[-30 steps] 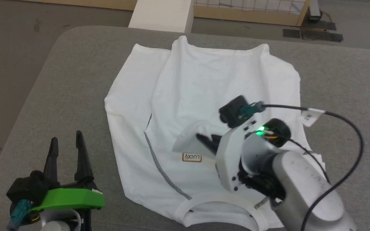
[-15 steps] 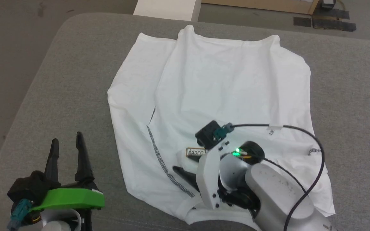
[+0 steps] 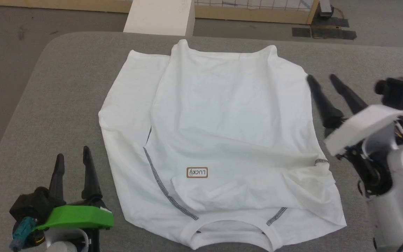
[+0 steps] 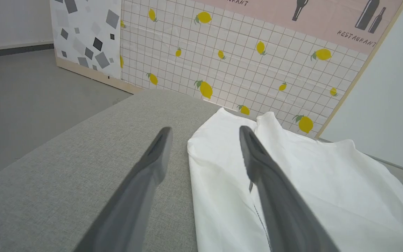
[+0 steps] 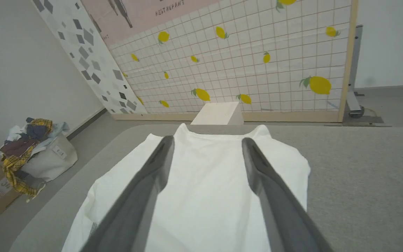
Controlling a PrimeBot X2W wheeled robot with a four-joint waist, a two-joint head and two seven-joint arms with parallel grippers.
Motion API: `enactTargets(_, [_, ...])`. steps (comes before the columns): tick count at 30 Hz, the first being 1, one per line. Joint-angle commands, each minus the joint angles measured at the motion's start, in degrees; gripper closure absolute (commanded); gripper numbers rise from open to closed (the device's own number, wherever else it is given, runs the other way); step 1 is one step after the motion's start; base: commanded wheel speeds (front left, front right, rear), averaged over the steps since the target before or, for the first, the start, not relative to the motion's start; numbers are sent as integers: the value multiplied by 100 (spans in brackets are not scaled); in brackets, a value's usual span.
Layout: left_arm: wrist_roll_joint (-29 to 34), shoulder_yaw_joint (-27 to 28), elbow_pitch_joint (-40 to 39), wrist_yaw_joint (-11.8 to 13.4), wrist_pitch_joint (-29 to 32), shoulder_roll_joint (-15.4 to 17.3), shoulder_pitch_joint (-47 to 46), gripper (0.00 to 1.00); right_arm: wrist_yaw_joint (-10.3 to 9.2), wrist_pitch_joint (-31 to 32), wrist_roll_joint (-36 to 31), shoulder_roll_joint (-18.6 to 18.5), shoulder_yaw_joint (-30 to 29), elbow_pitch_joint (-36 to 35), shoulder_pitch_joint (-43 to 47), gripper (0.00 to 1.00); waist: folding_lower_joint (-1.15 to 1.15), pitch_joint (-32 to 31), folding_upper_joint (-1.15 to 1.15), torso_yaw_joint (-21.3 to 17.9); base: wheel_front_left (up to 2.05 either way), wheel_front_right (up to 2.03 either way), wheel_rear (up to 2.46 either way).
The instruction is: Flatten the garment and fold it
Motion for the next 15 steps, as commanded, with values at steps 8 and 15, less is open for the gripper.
enactTargets(8, [-11,-82,271,-44,100,39,-307,0,-8,-238,-575,293,-1695,-648,1125,0,0,102,0,-108,0,0,0])
enactTargets(15, [-169,-297,839,-292,787,430,-1626,0,-8,8,-721,502,-2298,-1310,1349,0,0,586,0,-130,0,0,0])
